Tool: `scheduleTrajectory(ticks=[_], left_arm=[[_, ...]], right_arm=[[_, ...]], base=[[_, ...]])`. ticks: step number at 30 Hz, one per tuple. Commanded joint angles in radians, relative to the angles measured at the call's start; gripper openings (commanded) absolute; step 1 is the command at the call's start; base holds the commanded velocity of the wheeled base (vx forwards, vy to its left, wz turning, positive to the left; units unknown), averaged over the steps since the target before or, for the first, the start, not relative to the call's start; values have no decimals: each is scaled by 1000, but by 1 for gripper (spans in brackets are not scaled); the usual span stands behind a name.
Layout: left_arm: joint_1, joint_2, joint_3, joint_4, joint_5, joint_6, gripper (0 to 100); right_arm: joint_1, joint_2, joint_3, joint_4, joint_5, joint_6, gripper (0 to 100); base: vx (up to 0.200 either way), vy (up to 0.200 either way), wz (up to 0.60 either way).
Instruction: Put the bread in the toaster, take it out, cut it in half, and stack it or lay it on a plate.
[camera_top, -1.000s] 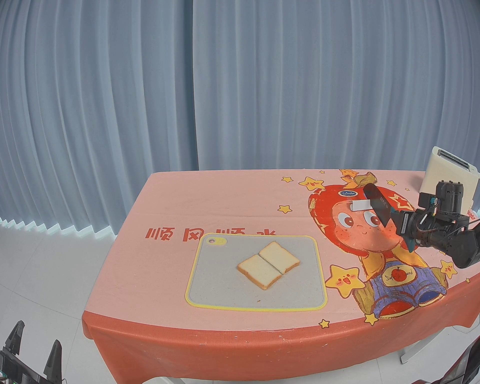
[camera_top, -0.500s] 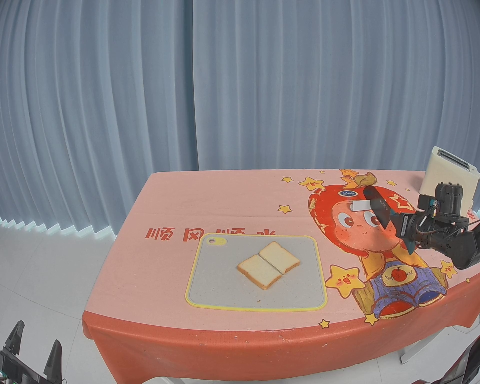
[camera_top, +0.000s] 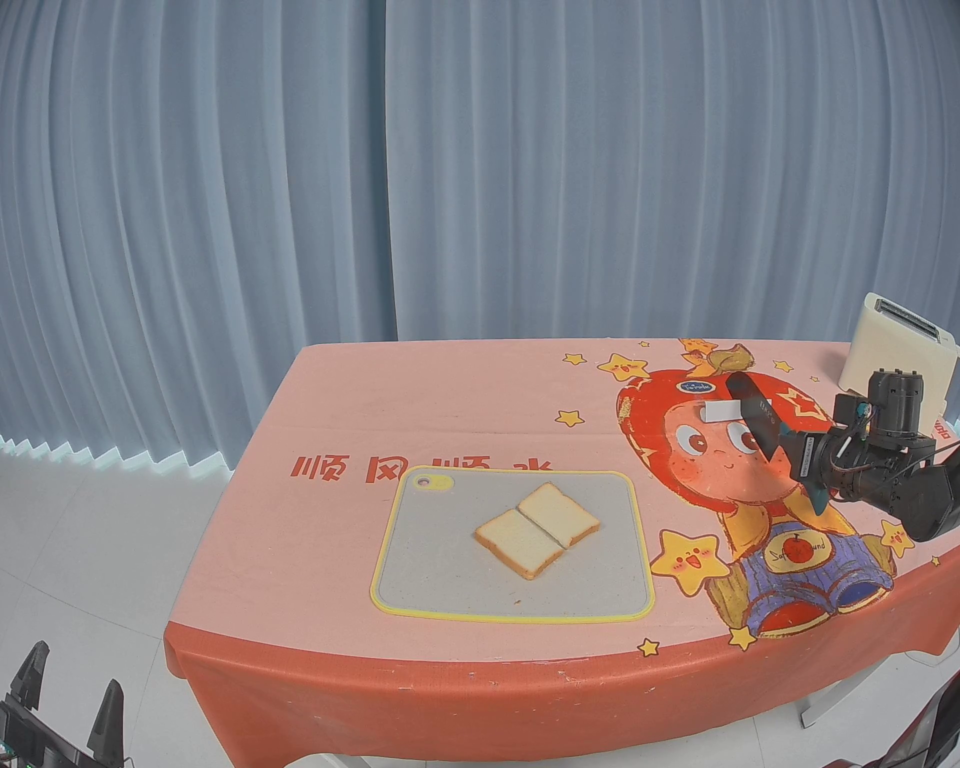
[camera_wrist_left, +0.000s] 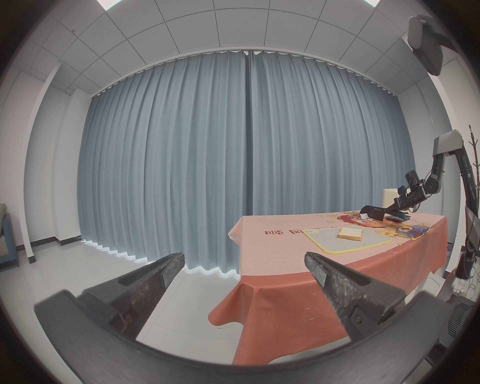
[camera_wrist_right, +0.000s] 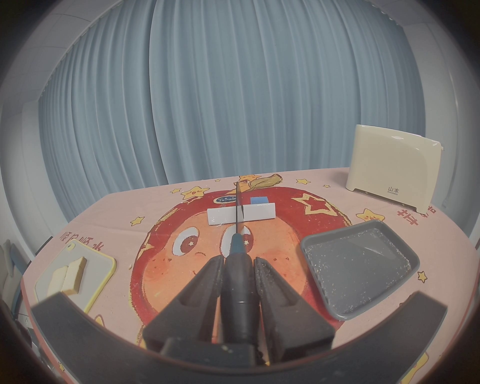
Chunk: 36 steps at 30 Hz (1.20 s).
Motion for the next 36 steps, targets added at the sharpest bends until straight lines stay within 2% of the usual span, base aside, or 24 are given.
scheduleTrajectory(ticks=[1,5,27,36], left_arm=[[0,-16,18,0,0,0,100],[0,-16,18,0,0,0,100],[0,-16,18,0,0,0,100],[0,-16,18,0,0,0,100]], right_arm=[[3,-3,0,-1,-3,2,100],[1,-6,-3,-1,8,5,100],[6,-86,0,1,2,8,100],[43,-179,29,1,5,8,100]], base=[[0,0,0],[0,0,0],[0,0,0],[0,0,0]])
